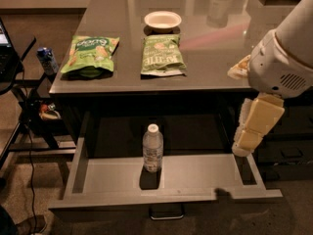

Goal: Pick blue plastic bottle from top drawer and place on counter

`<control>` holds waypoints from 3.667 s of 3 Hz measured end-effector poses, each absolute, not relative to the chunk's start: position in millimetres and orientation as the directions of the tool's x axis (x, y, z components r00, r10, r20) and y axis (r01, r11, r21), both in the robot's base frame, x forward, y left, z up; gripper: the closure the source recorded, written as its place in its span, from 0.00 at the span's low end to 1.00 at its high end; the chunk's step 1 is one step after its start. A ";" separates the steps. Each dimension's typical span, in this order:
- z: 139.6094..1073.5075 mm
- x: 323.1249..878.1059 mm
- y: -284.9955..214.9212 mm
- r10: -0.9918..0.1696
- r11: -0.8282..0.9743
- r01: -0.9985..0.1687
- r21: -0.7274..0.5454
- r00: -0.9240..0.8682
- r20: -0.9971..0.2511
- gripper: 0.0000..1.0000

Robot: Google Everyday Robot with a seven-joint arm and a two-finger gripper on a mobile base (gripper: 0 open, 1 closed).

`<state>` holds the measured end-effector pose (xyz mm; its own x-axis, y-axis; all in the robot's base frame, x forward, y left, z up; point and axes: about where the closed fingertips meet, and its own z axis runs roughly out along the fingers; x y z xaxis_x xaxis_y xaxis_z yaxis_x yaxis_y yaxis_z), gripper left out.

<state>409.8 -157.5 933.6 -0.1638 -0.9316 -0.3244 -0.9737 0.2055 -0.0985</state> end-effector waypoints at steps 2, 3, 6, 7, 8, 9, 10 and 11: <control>879.8 405.0 -115.7 -0.873 0.136 -0.991 0.007 -0.123 -0.472 0.00; 859.8 410.4 -94.0 -0.837 0.103 -0.993 0.066 -0.122 -0.533 0.00; 835.3 425.0 -70.6 -0.796 0.098 -0.995 0.024 -0.092 -0.599 0.00; 820.1 445.7 -58.4 -0.765 0.108 -0.994 -0.007 -0.078 -0.639 0.00; 804.0 462.1 -49.0 -0.742 0.108 -0.994 -0.016 -0.070 -0.666 0.00; 782.6 478.8 -42.6 -0.726 0.124 -0.992 0.029 -0.110 -0.679 0.00; 781.1 478.9 -42.2 -0.725 0.123 -0.992 0.032 -0.112 -0.679 0.00; 762.2 471.6 -36.8 -0.713 0.125 -0.991 0.055 -0.128 -0.689 0.00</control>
Offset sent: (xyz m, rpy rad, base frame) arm -0.0019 0.0701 -0.0906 0.3012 0.1451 0.1280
